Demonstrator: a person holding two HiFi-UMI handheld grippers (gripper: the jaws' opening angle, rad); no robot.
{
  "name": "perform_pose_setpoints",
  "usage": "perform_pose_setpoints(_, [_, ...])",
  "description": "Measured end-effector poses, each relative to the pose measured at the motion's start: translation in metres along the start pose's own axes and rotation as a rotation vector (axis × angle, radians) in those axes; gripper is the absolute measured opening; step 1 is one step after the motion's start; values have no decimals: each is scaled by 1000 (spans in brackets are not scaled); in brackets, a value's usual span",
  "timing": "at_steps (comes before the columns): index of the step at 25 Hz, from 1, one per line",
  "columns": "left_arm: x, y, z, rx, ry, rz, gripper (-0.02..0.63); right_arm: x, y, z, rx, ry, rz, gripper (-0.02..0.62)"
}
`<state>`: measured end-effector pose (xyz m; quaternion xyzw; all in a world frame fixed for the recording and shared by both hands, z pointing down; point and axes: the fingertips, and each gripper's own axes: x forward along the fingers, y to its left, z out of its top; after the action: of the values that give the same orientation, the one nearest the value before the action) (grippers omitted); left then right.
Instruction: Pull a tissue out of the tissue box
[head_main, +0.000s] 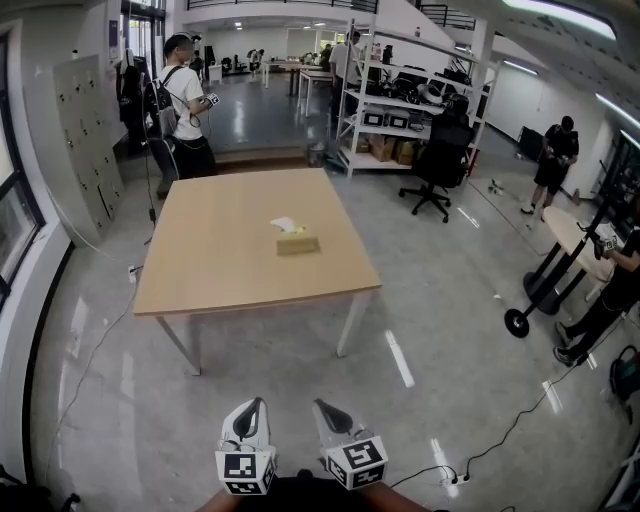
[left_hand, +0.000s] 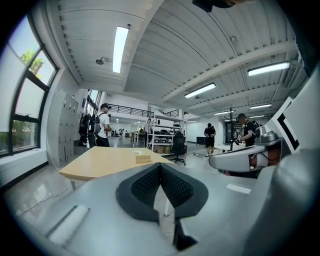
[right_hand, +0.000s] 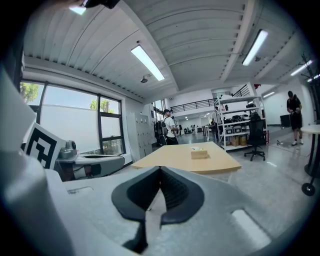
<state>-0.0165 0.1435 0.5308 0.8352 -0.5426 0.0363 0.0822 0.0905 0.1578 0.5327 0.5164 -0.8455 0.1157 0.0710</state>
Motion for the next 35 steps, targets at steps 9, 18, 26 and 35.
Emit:
perform_pose_setpoints(9, [13,-3,2,10,5,-24,18,5,-10,-1,9,5,-21,-9])
perform_pose_setpoints(18, [41,16,-6,17,36,-67,17,35,-19,-5,41,27,-60,-9])
perform_pose_setpoints(26, [76,63,-23,-4,100,-123,18,91,-15,-11,85,52,-110,-11])
perform_pose_setpoints(35, [118,119,13,0,92,-197,17,151,-4,39,68,19,-178,-9])
